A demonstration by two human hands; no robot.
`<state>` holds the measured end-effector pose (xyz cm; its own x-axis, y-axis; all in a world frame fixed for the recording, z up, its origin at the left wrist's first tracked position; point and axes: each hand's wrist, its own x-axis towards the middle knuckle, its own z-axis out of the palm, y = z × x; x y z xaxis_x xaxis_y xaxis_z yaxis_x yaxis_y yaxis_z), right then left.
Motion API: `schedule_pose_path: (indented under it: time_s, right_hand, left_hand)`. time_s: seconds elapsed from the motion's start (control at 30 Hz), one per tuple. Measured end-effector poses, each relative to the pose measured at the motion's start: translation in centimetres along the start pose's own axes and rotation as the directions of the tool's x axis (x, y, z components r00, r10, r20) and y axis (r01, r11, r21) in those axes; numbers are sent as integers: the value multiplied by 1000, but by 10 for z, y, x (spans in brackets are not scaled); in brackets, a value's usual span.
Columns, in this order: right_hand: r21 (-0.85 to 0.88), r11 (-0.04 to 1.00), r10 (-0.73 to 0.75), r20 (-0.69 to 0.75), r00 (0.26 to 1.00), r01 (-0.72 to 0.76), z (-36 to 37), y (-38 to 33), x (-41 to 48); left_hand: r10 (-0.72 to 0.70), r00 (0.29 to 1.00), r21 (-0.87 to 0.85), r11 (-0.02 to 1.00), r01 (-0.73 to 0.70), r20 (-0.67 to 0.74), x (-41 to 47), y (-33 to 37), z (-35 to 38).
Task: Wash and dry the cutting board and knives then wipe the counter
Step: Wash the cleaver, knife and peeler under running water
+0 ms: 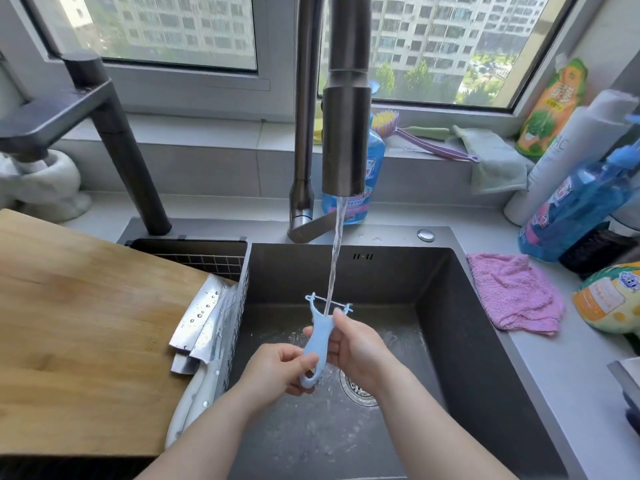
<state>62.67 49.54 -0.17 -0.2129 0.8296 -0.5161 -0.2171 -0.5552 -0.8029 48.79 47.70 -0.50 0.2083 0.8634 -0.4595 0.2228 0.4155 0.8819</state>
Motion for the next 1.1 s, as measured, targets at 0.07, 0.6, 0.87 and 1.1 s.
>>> schedule_pose_path:
  time_s: [0.07, 0.6, 0.87, 1.1]
  right_hand:
    - [9, 1000, -5, 10, 1000, 5, -2, 2, 1]
    - [-50, 999, -10, -93, 996, 6, 0, 4, 7]
    - [-112, 993, -68, -171, 983, 49, 7, 10, 4]
    - [-95, 990, -116, -89, 989, 108, 4, 7, 5]
  left_hand:
    - [-7, 1000, -11, 1000, 7, 4, 0, 0, -1]
    - [205, 970, 766, 642, -32, -131, -3, 3, 4]
    - [283, 936, 782, 623, -13, -210, -2, -6, 5]
    - [-72, 996, -178, 981, 79, 48, -11, -7, 14]
